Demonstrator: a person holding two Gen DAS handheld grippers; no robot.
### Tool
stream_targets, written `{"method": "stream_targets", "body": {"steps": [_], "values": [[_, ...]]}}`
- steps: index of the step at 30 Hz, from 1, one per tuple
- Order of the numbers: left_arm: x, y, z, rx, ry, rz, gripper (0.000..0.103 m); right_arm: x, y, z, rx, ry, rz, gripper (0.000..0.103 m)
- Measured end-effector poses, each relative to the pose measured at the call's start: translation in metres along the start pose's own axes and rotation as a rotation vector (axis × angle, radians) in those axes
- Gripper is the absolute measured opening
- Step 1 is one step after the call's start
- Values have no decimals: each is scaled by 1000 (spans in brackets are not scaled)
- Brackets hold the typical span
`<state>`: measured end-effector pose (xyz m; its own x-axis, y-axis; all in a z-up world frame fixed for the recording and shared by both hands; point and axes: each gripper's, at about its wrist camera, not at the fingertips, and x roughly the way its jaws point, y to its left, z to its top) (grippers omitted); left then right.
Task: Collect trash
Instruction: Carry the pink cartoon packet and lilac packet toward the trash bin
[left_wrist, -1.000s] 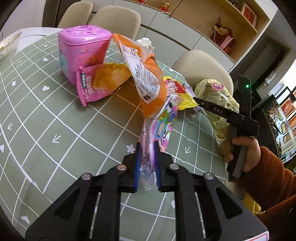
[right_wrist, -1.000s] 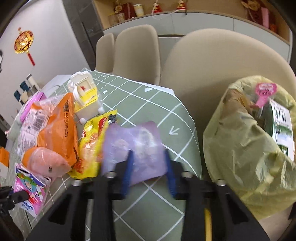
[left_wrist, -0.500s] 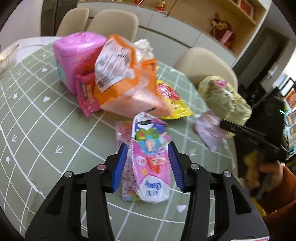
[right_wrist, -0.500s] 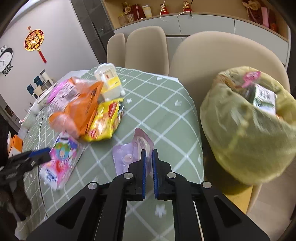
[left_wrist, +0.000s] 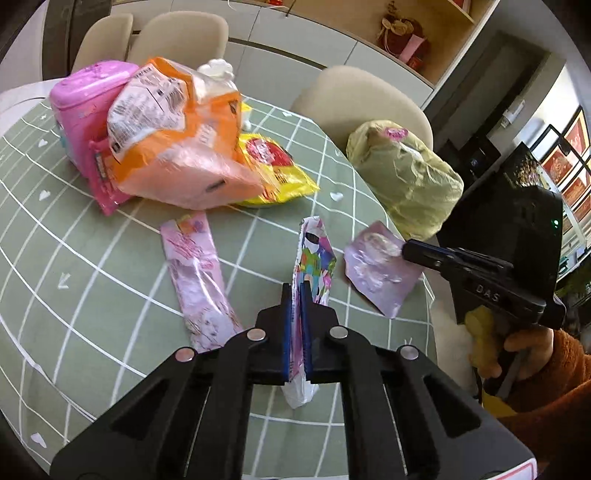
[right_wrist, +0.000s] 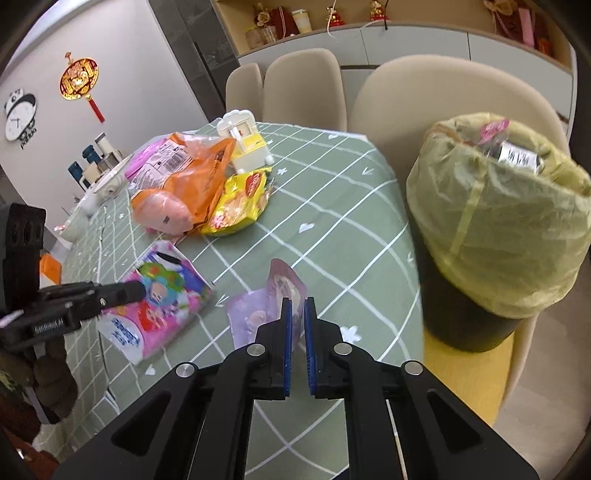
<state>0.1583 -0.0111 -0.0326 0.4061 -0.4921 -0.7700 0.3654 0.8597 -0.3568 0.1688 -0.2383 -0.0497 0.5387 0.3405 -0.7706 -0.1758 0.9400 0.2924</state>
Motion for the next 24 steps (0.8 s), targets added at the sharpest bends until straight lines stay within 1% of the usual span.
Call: {"method": "stream_targets", "body": {"steps": [1,3,4,7,12,13,14,15,16,17,21,24], "values": [[2,1,-1,-9,4,2,5,3,0,-2,4,11,-1,14],[3,4,-2,-26,7,8,5,8,0,-7,8,31,20,39],[3,7,-3,-38,8,8,5,9,2,-9,11,31,34,41],[5,11,-5,-57,10,12,5,13,8,-12,-9,42,42,42],[7,16,-10,-77,16,18,5,18,29,-18,-148,41,-62,42],[7,17,-11,-82,17,19,5,19,36,-21,-200,42,-100,42],[7,17,-12,-85,17,19,5,21,42,-23,-249,41,-137,33],[7,17,-12,-88,18,19,5,20,47,-26,-287,37,-148,29],[7,16,-13,-88,18,18,5,21,50,-27,-302,48,-128,20],[6,15,-13,-87,17,19,5,20,51,-26,-300,52,-121,13],[2,8,-9,-74,3,26,4,9,52,-22,-268,34,-76,7],[-8,1,-2,-59,-21,29,3,-8,49,-13,-238,-13,-64,5]]}}
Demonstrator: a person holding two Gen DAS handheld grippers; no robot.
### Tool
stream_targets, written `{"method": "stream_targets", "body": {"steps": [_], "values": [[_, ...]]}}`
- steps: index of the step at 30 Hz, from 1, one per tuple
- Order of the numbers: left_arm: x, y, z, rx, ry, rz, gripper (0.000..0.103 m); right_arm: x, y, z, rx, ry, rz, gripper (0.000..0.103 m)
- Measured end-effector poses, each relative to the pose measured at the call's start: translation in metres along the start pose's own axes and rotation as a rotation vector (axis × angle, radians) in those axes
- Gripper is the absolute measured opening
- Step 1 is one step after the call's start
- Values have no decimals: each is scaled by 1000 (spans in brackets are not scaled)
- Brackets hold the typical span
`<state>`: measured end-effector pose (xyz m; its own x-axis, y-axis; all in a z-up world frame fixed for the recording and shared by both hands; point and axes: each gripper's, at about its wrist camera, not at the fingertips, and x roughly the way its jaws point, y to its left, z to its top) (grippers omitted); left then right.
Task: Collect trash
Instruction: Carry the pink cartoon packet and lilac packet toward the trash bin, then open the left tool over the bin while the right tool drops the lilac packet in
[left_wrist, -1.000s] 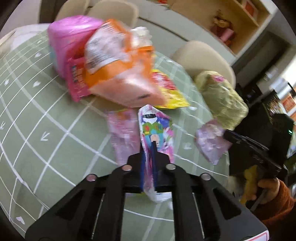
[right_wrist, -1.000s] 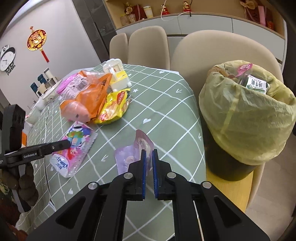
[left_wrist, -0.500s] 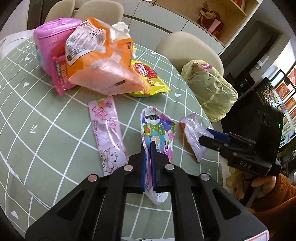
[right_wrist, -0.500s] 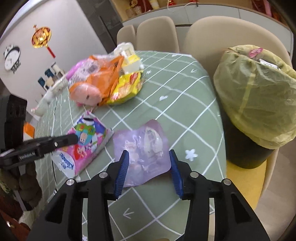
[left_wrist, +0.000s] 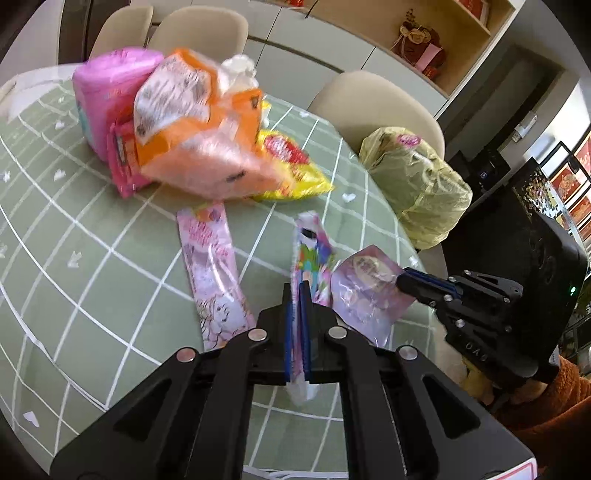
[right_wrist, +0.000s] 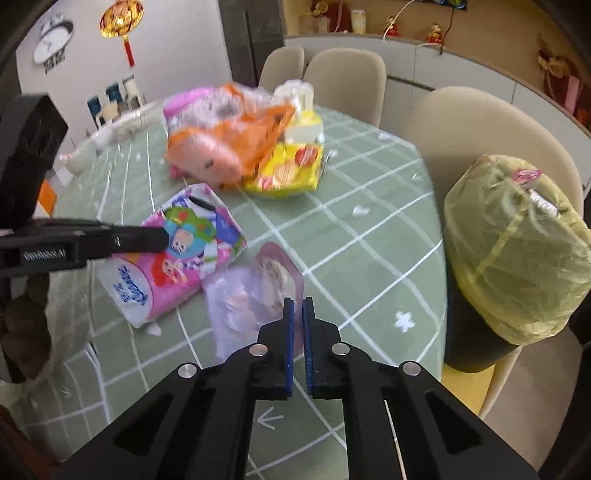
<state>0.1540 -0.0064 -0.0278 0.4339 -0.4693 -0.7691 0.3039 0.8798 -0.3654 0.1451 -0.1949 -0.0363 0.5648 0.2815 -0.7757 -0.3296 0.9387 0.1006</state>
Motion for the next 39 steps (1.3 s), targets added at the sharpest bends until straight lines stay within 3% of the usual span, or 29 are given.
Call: {"method": "stream_targets", "body": {"steps": [7,16,24,30,39], "values": [[-34,-38,26,84,-99,15,3,-61,-27,18,81,-137,-17,4],[-77,-110,55,214,-230,32,3,-125,-45,28,73,-259,-57,4],[-89,-149,88,227,-322,-29,3,-163,-74,32,60,-304,-112,4],[-75,-162,120,194,-346,-75,3,-178,-121,41,90,-323,-164,4],[-12,-180,165,115,-284,-168,3,-183,-192,46,161,-348,-207,4]]}}
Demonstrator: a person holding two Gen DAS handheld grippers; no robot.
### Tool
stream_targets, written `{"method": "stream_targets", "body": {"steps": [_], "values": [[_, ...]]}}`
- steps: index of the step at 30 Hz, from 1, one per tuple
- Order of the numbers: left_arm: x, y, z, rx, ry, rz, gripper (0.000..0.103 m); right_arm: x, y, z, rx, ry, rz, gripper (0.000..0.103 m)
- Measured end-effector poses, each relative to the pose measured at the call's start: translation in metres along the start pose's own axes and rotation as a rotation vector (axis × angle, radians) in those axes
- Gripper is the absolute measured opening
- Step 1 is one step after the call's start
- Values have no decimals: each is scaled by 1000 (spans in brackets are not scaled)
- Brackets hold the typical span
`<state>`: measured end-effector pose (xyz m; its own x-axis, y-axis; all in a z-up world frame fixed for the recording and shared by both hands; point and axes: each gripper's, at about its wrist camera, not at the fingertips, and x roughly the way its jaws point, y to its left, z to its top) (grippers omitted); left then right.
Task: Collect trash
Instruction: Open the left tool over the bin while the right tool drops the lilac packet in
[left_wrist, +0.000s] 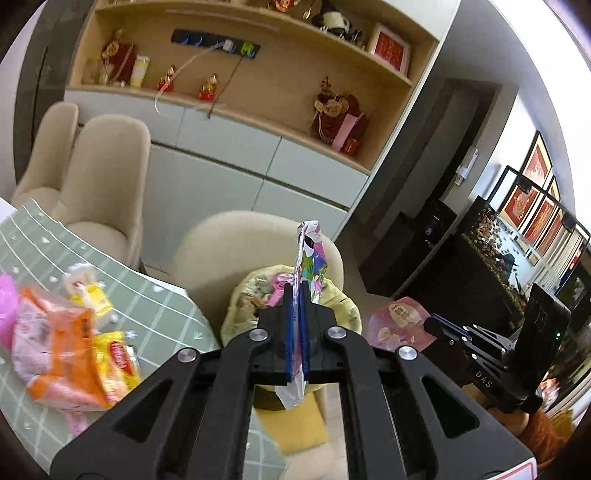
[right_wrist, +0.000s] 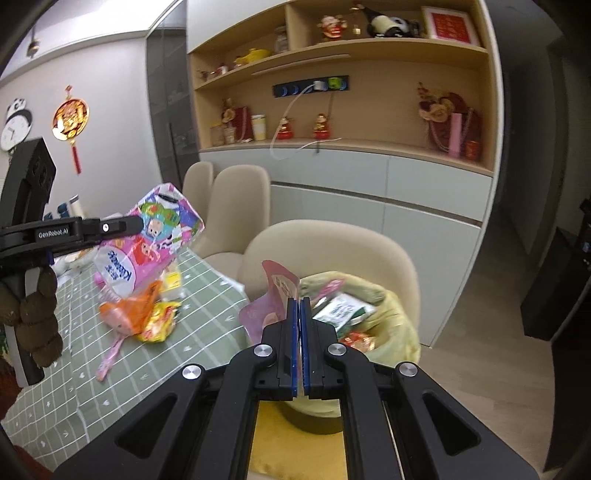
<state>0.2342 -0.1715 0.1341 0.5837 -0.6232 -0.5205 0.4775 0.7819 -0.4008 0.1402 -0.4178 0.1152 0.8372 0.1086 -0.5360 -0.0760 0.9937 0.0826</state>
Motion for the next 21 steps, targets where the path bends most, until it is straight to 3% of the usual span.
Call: {"method": "stream_targets", "body": {"steps": [8,13,18,21], "values": [[78,7,4,-38,93,-16,3,45,-54,-8,92,37,-25,4],[146,4,3,-20,190,-46,3,67,-83,-13,120,66,-54,4],[231,-4,-8,-20,364,-114,3,81,-110,-19,140,100,-90,4],[273,-21,-23,79,481,-67,3,87,-127,-24,160,114,-118,4]]}}
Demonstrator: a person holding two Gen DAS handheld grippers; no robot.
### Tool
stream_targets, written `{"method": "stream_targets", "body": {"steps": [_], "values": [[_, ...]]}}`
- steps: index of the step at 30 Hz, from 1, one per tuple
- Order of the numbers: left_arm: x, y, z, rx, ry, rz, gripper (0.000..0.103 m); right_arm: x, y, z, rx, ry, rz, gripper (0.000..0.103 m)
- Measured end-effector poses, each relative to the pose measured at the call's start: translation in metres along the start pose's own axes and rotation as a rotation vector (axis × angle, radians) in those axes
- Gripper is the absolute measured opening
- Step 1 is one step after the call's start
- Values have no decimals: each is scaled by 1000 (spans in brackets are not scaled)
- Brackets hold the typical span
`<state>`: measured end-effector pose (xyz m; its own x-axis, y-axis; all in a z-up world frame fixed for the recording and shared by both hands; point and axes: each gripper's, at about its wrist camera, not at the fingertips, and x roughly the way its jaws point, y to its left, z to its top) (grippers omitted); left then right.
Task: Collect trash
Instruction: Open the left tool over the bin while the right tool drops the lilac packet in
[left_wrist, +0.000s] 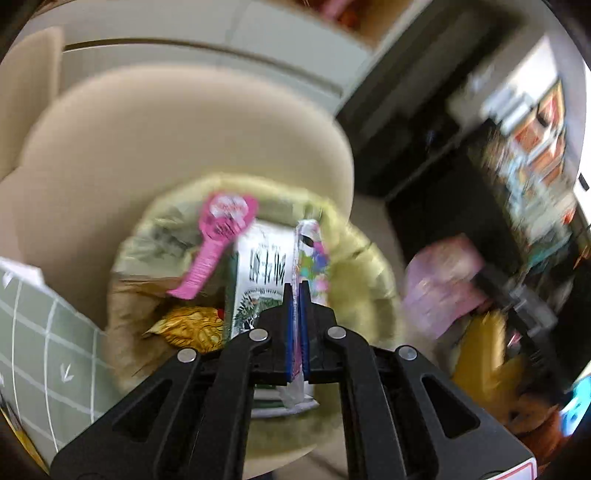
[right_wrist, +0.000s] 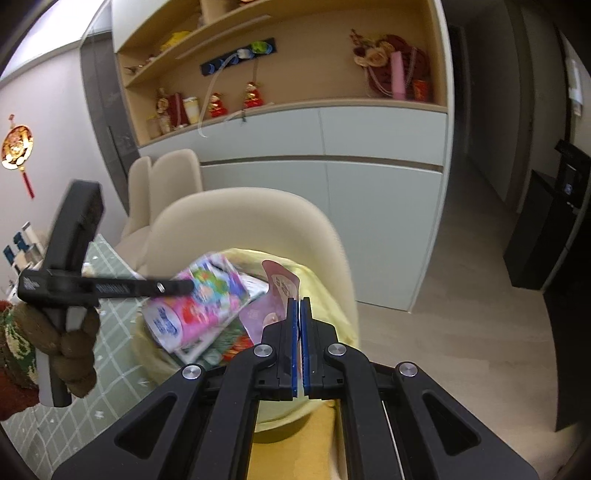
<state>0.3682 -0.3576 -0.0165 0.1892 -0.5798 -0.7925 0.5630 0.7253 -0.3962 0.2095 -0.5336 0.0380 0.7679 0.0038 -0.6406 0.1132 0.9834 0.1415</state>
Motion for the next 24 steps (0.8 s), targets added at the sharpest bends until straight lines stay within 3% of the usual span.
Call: {"method": "stream_targets", "body": {"steps": [3,6,7,8,9,10,18,24], "values": [[29,-12,0,87,82,58,3,8,-14,0,29,11,-15,4],[38,-16,2,108,86,59,3,19,-20,2,36,23,-15,4],[37,-16,2,104,77,54,8,21,-19,3,34,25,-12,4],[35,-15,2,91,66,53,14,24,-17,3,31,26,-7,4],[32,-14,3,79,59,51,29,26,-16,5,28,28,-1,4],[27,-13,1,70,48,52,34,29,-12,6,23,26,9,4],[-42,-2,-16,31,-117,138,41,42,22,22,6,-1,122,4],[-85,17,-46,6,-210,224,49,84,62,10,-31,129,191,4]]}}
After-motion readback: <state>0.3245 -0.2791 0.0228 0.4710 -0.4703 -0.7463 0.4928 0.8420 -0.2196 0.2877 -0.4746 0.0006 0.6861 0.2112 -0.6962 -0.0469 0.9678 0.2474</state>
